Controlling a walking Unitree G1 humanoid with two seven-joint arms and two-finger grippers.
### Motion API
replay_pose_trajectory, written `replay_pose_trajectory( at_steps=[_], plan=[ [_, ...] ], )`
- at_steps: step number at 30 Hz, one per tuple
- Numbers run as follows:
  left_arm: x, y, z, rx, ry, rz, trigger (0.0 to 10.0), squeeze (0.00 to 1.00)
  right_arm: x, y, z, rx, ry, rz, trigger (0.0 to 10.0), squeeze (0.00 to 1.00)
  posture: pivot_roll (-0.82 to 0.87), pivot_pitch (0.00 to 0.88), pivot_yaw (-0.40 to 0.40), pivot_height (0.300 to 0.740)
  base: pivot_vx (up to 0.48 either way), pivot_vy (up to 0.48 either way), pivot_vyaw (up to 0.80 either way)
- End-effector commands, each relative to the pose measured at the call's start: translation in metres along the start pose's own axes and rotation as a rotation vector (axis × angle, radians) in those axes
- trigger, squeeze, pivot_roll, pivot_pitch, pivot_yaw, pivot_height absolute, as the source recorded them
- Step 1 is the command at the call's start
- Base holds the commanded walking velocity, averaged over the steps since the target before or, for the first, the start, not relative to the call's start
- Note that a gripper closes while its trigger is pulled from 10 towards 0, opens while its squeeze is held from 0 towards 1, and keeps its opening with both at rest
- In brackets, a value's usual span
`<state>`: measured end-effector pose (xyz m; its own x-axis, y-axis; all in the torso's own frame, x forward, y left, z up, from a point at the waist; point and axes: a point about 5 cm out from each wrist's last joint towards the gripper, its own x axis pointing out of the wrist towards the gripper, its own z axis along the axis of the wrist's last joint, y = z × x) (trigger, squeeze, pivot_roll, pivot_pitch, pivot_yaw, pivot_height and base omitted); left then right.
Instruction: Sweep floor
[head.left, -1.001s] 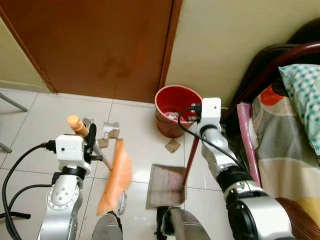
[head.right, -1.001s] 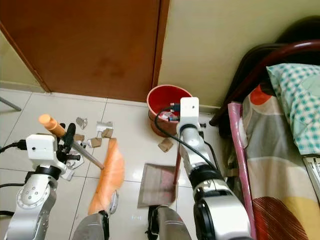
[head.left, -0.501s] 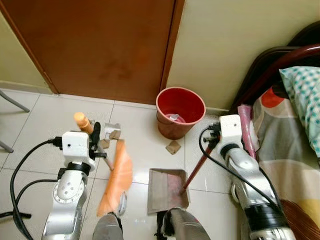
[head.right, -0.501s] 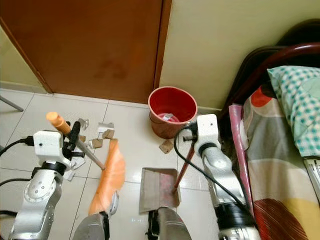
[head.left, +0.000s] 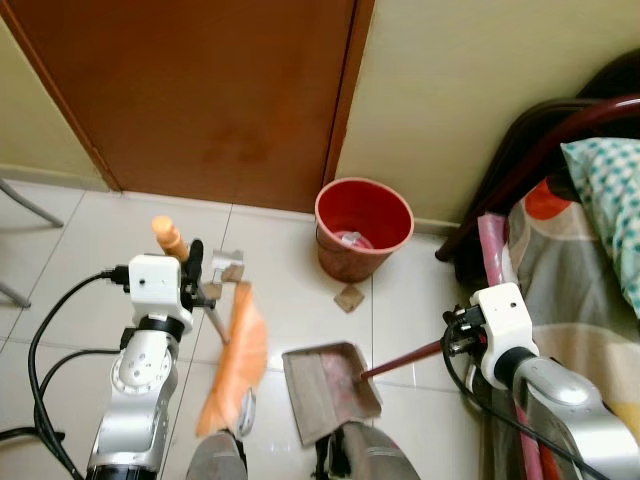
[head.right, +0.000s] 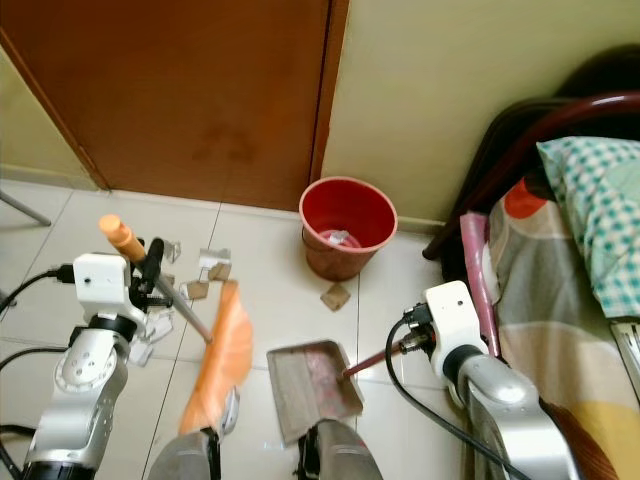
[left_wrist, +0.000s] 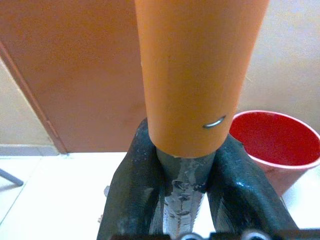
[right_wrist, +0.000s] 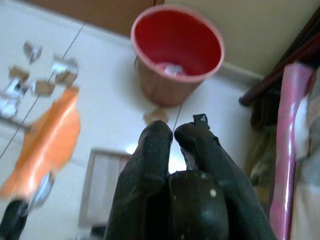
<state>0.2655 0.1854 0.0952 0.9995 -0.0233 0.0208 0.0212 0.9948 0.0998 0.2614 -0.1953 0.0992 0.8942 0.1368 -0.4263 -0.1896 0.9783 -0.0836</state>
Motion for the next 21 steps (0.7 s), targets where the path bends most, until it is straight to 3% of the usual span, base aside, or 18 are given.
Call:
replay_pose_trajectory(
  at_steps=[1, 2, 3, 9, 14, 21],
  plan=[
    [-0.009, 0.001, -0.020, 0.007, 0.106, -0.011, 10.0, 0.00, 0.006, -0.014, -0.007, -0.017, 0.056, -0.112, 0.0, 0.00, 0.02, 0.197, -0.093, 0.740, 0.000, 0.000, 0.00],
    [-0.009, 0.003, -0.020, 0.010, 0.107, -0.009, 10.0, 0.00, 0.008, -0.014, -0.002, -0.011, 0.046, -0.123, 1.4, 0.00, 0.04, 0.200, -0.084, 0.740, 0.000, 0.000, 0.00],
    [-0.009, 0.006, -0.020, 0.015, 0.108, -0.004, 10.0, 0.00, 0.012, -0.016, 0.005, -0.021, 0.029, -0.157, 10.0, 0.00, 0.04, 0.200, -0.084, 0.740, 0.000, 0.000, 0.00],
    [-0.010, 0.009, -0.021, 0.021, 0.108, 0.002, 10.0, 0.00, 0.023, -0.028, 0.014, -0.004, 0.009, -0.268, 10.0, 0.00, 0.05, 0.205, -0.082, 0.740, 0.000, 0.000, 0.00],
    [-0.013, 0.012, -0.020, 0.031, 0.110, -0.005, 10.0, 0.00, 0.035, -0.039, 0.027, -0.042, -0.005, -0.346, 10.0, 0.00, 0.08, 0.212, -0.065, 0.740, 0.000, 0.000, 0.00],
    [-0.015, 0.015, -0.020, 0.039, 0.116, -0.002, 10.0, 0.00, 0.042, -0.055, 0.044, -0.040, -0.069, -0.456, 10.0, 0.00, 0.09, 0.212, -0.060, 0.740, 0.000, 0.000, 0.00]
  ],
)
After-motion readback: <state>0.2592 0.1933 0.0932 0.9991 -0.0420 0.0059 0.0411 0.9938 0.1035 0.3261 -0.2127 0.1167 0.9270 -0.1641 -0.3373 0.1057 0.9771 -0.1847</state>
